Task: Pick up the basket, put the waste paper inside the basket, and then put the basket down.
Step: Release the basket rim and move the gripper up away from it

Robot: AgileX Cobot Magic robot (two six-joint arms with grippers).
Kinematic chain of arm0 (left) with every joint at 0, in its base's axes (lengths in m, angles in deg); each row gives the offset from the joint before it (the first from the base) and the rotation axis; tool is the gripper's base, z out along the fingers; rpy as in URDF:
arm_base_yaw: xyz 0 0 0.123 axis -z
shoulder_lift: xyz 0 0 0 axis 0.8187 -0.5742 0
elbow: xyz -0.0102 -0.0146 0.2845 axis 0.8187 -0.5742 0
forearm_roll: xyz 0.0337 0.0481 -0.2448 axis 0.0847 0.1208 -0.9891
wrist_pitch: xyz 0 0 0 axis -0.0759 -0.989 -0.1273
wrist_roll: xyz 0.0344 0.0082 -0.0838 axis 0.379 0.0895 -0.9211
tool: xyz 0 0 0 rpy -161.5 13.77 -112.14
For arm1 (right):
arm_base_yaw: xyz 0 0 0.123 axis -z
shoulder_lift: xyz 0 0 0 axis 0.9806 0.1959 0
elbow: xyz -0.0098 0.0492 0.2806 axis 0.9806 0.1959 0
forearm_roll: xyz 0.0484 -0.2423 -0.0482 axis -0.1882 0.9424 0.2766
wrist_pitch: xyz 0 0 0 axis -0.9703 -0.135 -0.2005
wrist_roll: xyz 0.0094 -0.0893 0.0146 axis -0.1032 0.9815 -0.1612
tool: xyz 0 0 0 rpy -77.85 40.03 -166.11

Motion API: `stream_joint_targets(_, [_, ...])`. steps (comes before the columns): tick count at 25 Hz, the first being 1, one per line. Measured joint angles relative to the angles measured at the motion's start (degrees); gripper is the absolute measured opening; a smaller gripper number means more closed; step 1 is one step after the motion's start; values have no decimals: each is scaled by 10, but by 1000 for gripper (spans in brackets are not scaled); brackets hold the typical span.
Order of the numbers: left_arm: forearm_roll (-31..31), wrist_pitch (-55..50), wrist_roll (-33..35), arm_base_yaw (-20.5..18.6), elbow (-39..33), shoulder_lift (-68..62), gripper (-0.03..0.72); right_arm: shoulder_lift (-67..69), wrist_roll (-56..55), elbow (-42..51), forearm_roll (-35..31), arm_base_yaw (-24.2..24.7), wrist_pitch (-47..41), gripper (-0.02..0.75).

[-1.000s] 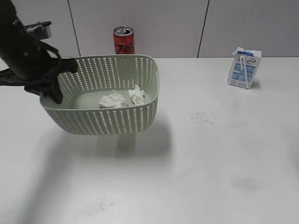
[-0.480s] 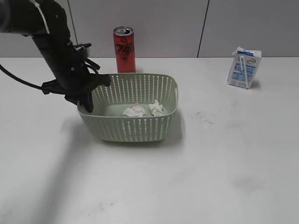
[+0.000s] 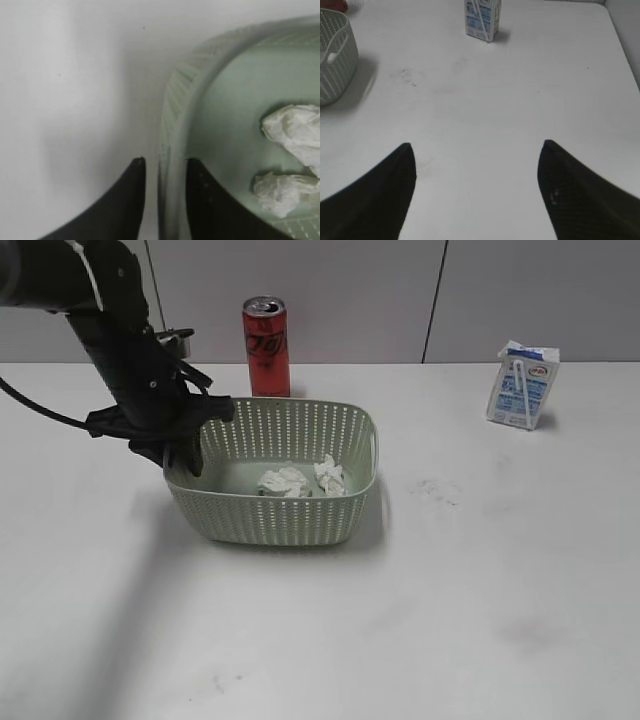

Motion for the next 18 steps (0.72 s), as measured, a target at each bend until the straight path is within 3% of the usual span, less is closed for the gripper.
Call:
stream_joint_targets(9, [-1, -31, 11, -12, 27, 22, 595, -88, 0, 0, 51, 0, -114, 574])
stream_joint_targets(12, [-1, -54, 29, -29, 46, 50, 636, -105, -1, 1, 55, 0, -115, 574])
stream_joint_targets(18, [0, -103, 47, -84, 67, 107, 641, -109, -1, 1, 56, 0, -117, 573])
